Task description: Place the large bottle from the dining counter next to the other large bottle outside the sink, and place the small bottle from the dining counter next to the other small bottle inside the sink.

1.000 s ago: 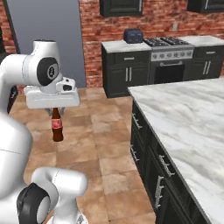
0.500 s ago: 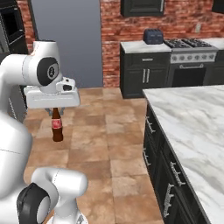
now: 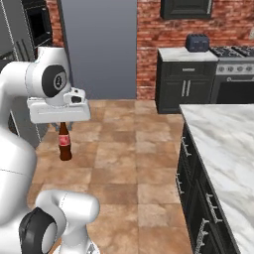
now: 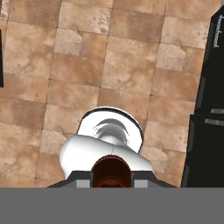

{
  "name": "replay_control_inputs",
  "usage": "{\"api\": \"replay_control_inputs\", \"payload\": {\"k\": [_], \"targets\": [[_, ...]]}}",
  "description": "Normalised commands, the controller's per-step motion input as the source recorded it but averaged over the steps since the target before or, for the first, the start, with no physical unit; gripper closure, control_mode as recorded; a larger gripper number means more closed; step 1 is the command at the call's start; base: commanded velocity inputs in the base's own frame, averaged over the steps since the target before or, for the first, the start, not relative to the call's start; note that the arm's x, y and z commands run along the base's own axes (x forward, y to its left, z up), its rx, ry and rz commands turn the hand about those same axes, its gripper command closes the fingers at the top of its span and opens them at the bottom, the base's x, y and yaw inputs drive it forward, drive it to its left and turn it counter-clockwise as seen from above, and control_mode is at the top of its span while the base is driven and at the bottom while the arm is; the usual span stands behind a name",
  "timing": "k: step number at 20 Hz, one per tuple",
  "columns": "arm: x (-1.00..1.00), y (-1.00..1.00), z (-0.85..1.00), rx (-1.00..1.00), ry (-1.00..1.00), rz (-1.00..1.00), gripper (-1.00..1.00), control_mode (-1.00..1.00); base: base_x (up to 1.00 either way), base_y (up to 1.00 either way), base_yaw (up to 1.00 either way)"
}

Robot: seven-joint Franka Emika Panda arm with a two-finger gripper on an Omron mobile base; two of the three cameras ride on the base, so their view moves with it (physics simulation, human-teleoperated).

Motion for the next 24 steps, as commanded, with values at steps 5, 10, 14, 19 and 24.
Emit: {"api": "replay_control_inputs", "payload": {"k": [5,10,14,19,24], "targets": [[0.0,0.0,0.0,0.0,0.0,0.0,1.0,1.0,0.0,0.0,0.25],[0.0,0.0,0.0,0.0,0.0,0.0,1.0,1.0,0.0,0.0,0.25],[0.0,0.0,0.0,0.0,0.0,0.0,1.0,1.0,0.0,0.0,0.25],[0.0,0.0,0.0,0.0,0.0,0.0,1.0,1.0,0.0,0.0,0.25],[0.0,0.0,0.0,0.0,0.0,0.0,1.0,1.0,0.0,0.0,0.25]]}}
